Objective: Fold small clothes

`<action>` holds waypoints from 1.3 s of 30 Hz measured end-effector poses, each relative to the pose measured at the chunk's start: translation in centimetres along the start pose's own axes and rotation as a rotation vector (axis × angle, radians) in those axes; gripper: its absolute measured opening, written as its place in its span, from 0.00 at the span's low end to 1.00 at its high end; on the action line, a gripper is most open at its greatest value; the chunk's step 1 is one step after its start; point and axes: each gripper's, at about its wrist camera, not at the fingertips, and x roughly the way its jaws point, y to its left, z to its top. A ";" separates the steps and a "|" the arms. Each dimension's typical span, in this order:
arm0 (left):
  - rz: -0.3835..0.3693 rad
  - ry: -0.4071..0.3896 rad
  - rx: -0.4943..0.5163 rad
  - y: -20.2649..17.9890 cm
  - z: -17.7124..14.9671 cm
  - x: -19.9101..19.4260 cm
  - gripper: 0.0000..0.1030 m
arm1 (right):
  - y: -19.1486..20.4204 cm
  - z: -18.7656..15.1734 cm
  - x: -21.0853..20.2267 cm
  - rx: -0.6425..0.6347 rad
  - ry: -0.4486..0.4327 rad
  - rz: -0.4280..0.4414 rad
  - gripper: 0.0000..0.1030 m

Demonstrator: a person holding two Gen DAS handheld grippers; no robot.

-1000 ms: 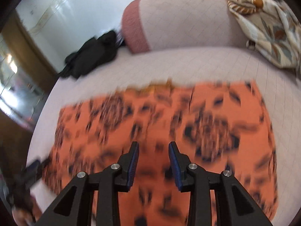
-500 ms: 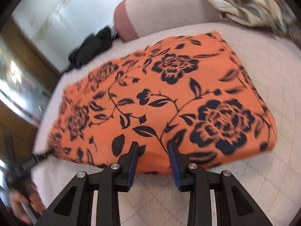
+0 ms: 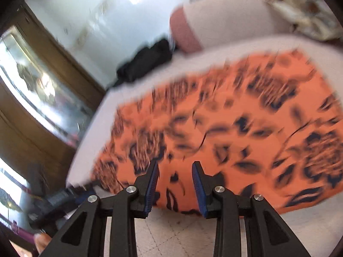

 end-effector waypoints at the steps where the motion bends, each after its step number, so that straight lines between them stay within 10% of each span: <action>1: -0.010 -0.015 -0.007 0.0 0.3 0.2 0.66 | -0.2 -0.4 1.9 0.007 0.073 -0.017 0.36; 3: -0.019 -0.028 -0.020 -0.1 0.7 0.7 0.38 | -0.5 -0.4 2.0 0.027 0.039 0.001 0.35; 15: -0.081 -0.068 -0.031 -0.9 0.4 1.7 0.63 | -1.4 0.8 1.1 0.144 0.071 0.079 0.34; 18: -0.081 -0.086 -0.042 -0.8 0.4 1.8 0.34 | -1.8 1.4 -0.5 0.158 0.009 0.105 0.34; 27: -0.092 -0.098 -0.084 -1.1 0.7 2.6 0.42 | -2.8 1.2 0.5 0.158 0.093 0.044 0.32; 29: -0.107 -0.124 -0.090 -1.3 0.9 2.2 0.31 | -2.9 1.3 0.7 0.163 0.094 0.050 0.32; 39: 0.006 -0.322 0.349 -9.4 -0.2 0.7 0.16 | -3.6 1.2 1.8 0.174 0.105 0.075 0.32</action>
